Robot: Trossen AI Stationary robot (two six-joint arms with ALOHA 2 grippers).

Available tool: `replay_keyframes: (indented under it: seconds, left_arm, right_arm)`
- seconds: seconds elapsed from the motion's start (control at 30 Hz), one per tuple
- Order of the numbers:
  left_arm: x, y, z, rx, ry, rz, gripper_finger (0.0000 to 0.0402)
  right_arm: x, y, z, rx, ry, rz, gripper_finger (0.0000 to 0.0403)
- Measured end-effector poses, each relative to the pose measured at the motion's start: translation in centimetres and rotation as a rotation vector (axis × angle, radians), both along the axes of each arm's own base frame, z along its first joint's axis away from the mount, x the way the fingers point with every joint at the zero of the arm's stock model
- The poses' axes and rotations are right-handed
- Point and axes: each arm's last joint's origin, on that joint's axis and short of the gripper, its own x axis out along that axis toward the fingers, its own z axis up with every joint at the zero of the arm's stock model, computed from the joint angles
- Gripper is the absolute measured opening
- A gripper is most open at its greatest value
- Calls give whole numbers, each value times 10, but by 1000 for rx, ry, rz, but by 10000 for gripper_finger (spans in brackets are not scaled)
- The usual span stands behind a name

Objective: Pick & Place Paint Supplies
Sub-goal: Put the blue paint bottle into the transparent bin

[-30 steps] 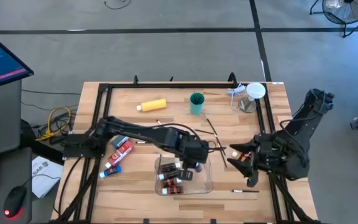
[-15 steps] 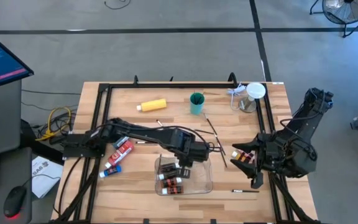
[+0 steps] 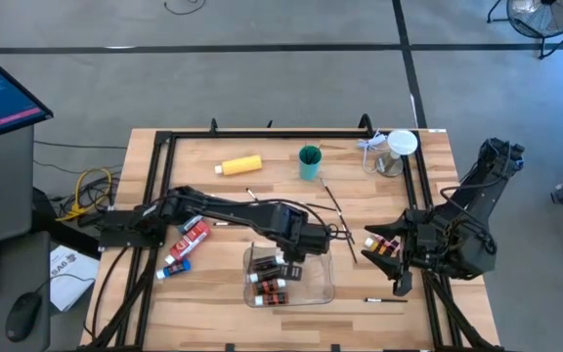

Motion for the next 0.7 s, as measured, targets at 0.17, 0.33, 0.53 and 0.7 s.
replay_keyframes:
  seconds: [0.17, 0.33, 0.53, 0.7]
  left_arm:
    - [-3, -1, -17, 3, 52, 20, 42]
    - [-5, -6, -26, 11, 72, 11, 42]
    - [-5, -6, -26, 24, 70, 13, 42]
    - [-5, -5, -26, 42, 66, 19, 42]
  right_arm:
    - [0, 0, 0, 0, 0, 0, 270]
    - [0, 0, 0, 3, -1, 0, 270]
    - [0, 0, 0, 3, -1, 0, 270]
    - [0, 0, 0, 3, -1, 0, 270]
